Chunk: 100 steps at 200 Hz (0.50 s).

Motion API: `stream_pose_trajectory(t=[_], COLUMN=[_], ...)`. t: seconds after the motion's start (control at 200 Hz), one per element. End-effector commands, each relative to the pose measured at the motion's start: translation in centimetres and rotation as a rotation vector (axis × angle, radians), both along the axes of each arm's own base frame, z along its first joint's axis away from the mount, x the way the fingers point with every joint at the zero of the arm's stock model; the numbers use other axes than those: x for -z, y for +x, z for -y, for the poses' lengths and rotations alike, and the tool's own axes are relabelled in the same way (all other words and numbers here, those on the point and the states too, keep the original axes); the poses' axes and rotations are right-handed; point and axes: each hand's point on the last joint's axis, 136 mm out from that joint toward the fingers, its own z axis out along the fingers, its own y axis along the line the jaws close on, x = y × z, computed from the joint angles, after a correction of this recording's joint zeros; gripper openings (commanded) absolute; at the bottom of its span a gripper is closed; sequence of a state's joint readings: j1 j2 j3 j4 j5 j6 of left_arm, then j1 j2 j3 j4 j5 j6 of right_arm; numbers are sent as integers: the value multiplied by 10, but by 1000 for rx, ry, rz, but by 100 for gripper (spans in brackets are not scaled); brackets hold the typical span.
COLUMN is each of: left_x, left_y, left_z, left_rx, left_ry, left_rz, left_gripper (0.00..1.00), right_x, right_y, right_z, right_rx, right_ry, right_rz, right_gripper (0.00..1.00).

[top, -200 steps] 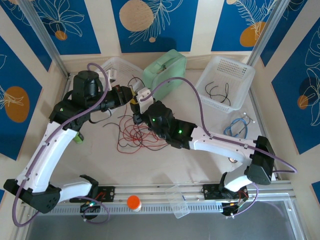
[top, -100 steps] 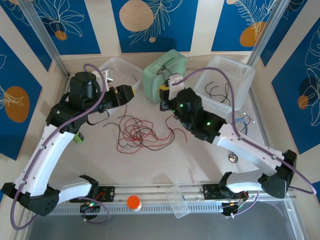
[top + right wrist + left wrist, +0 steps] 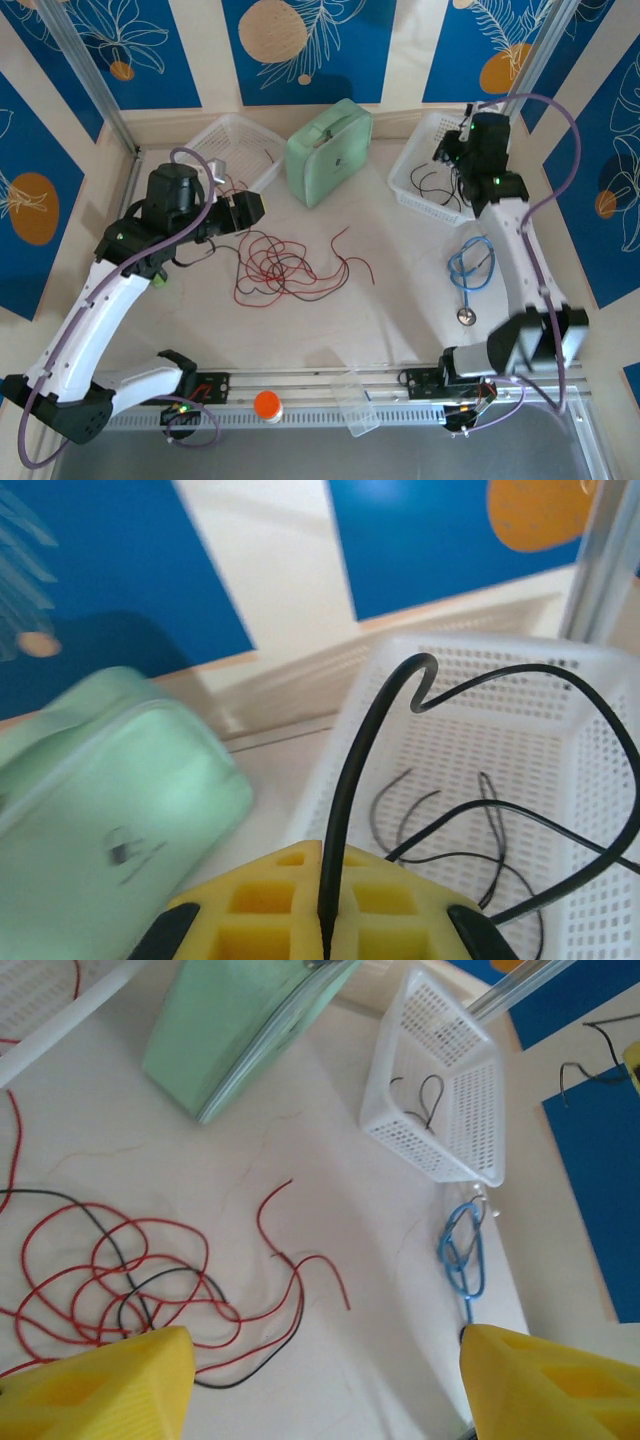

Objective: Untangle the cables

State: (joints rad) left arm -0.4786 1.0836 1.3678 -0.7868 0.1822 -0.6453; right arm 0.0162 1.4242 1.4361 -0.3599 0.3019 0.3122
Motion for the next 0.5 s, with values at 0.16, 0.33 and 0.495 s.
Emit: stream_pose_trajectory(t=[0.16,0.33,0.495], left_x=[62,111,159], left_y=[-18,-26,-37], left_z=[-14,-8,0], left_rx=[-17,9,34], left_ry=[114,157,240], left_rz=[-156,-296,-426], left_gripper=[71,70,68], right_x=[115,179,198], right_y=[85,106,105], right_z=[53,64,60], right_rx=[82,129,132], right_ry=[110,136,173], right_rz=[-285,-446,-470], right_gripper=[0,0,17])
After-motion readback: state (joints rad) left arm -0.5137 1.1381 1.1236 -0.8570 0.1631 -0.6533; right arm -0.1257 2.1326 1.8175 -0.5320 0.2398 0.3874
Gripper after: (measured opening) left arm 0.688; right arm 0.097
